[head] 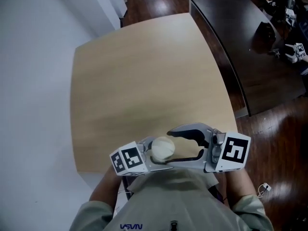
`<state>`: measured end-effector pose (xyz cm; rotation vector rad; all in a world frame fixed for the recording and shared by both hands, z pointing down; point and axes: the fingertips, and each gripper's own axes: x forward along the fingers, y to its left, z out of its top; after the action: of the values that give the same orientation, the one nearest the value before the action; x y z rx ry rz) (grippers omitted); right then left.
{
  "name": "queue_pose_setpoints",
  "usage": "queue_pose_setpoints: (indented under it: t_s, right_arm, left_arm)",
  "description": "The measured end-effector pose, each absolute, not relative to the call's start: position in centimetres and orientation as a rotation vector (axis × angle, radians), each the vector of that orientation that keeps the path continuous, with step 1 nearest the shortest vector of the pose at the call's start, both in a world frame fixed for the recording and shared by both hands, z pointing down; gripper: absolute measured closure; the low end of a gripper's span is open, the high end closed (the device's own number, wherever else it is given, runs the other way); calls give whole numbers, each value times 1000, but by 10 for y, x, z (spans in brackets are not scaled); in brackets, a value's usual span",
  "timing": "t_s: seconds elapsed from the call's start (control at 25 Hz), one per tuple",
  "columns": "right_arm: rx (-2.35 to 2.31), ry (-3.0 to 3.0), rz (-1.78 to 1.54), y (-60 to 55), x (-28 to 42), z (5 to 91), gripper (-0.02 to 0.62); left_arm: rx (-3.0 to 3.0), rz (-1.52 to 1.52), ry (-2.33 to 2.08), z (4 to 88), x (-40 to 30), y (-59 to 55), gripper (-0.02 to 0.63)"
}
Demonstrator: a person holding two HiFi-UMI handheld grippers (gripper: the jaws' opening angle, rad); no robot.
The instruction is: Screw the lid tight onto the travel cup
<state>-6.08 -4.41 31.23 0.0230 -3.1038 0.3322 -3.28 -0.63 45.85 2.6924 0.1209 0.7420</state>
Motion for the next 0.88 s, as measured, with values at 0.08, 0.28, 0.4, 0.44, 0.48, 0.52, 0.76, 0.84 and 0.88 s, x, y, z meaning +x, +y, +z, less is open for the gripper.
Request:
queue_pose_setpoints:
  t_s: [0.08, 0.28, 0.4, 0.44, 0.48, 0.52, 0.76, 0.84, 0.88]
  right_arm:
    - [-42, -3086, 312, -37, -68, 315, 311]
    - [-47, -3095, 337, -34, -68, 318, 311]
    - [2, -3112, 349, -36, -63, 317, 313]
    - [27, -3114, 345, -37, -62, 316, 311]
    - [58, -3116, 341, -39, -59, 316, 311]
    - [97, -3116, 341, -42, -56, 317, 311]
    - [443, -3108, 400, -71, -42, 324, 311]
    - [597, -3088, 435, -82, -42, 329, 311]
    - [688, -3071, 461, -88, -40, 332, 311]
  left_arm:
    - [2701, 787, 146, 457, -31, -3, 278]
    - [2713, 842, 185, 459, -21, 1, 278]
    - [2719, 836, 171, 457, -17, 0, 278]
    - [2724, 837, 153, 457, -16, -2, 276]
    - [2729, 838, 128, 457, -14, -5, 278]
    - [2735, 836, 96, 457, -12, -10, 278]
    - [2746, 752, -240, 458, -8, -47, 278]
    - [2737, 770, -408, 462, -12, -60, 279]
    - [2725, 793, -508, 464, -13, -69, 279]
